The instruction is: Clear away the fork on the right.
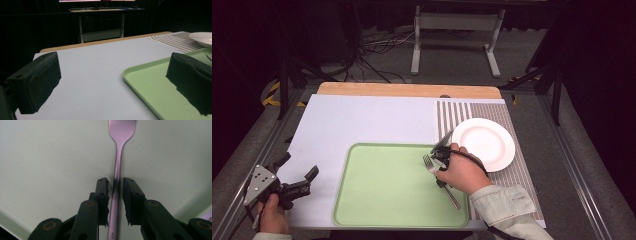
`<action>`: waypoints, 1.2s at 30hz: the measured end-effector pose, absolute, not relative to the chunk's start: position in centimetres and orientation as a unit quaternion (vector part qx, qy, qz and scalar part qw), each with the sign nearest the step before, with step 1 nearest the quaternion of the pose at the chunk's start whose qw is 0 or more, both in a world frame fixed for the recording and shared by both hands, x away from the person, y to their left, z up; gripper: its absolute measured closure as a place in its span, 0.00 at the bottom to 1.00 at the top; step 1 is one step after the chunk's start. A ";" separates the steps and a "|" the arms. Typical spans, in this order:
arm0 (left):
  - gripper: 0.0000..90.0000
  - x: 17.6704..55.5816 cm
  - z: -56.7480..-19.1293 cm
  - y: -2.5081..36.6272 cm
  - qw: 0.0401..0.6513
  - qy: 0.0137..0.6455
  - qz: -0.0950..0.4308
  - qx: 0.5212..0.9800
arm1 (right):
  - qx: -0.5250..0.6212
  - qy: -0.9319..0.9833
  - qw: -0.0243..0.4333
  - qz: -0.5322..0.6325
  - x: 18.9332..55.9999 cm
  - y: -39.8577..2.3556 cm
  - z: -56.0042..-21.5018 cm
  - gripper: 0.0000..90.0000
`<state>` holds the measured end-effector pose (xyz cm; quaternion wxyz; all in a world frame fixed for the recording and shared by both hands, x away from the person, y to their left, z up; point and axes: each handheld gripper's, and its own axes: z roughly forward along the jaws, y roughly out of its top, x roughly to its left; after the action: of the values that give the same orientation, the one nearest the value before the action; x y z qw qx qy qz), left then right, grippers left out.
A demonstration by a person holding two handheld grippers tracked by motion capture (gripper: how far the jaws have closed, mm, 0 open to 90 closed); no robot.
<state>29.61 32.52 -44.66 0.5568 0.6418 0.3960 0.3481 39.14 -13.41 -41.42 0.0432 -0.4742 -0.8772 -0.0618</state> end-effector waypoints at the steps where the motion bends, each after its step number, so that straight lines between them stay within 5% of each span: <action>1: 0.00 29.6 -44.6 32.5 0.557 0.396 0.348 0.642 | -0.471 -0.879 0.039 -0.067 39.1 -13.5 -41.2 0.82; 5: 0.00 29.6 -44.7 32.5 0.557 0.396 0.349 0.641 | -0.462 -0.882 0.033 -0.084 39.0 -13.6 -40.7 0.75; 11: 0.00 29.6 -44.7 32.5 0.557 0.396 0.348 0.642 | -0.378 -0.913 -0.013 -0.155 38.7 -13.3 -40.2 0.33; 16: 0.00 29.6 -44.6 32.5 0.557 0.396 0.349 0.641 | -0.308 -0.928 -0.021 -0.210 38.4 -12.5 -40.2 0.25; 24: 0.00 29.6 -44.6 32.5 0.557 0.396 0.349 0.641 | -0.194 -0.931 -0.040 -0.308 38.8 -11.3 -41.2 0.51; 36: 0.00 29.6 -44.6 32.5 0.557 0.396 0.349 0.641 | -0.154 -0.941 -0.063 -0.295 39.9 -10.9 -42.9 0.94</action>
<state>29.59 32.54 -44.63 0.5571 0.6414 0.3957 0.3489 39.88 -10.89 -42.89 -0.0627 -0.1535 -0.9409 -0.2953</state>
